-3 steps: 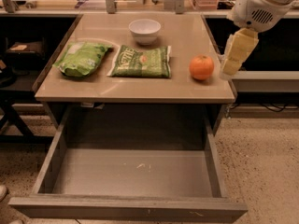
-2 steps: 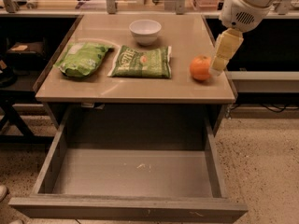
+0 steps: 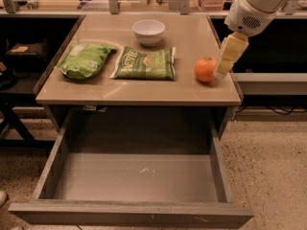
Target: Place orange into top drawer
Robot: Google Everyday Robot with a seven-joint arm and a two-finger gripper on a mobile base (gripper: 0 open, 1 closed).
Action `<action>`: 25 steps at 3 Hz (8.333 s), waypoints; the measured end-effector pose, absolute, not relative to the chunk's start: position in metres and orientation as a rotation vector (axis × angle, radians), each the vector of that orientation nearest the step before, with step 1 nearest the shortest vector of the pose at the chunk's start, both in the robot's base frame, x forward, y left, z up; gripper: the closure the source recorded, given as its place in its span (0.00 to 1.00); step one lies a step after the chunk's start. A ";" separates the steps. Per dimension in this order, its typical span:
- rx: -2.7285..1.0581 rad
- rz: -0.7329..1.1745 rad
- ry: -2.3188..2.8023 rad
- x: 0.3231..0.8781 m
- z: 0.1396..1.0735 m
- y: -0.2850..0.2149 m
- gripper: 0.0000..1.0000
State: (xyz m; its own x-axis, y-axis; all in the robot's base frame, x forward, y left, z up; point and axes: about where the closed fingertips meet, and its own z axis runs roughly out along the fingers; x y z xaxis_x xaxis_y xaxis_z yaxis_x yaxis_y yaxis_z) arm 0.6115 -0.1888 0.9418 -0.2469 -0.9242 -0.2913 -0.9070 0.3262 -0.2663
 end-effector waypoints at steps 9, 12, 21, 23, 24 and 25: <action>-1.456 0.186 2.297 0.676 0.850 -0.189 0.41; -1.460 0.134 2.312 0.656 0.859 -0.190 1.00; -1.458 0.572 2.387 0.447 0.754 -0.050 1.00; -1.462 0.696 2.368 0.445 0.712 -0.016 1.00; -1.416 0.710 2.373 0.446 0.697 -0.009 1.00; -1.310 0.671 2.398 0.457 0.673 -0.007 1.00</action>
Offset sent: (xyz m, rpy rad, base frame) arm 0.0654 -0.0047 -0.0589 0.1671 0.0219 -0.1024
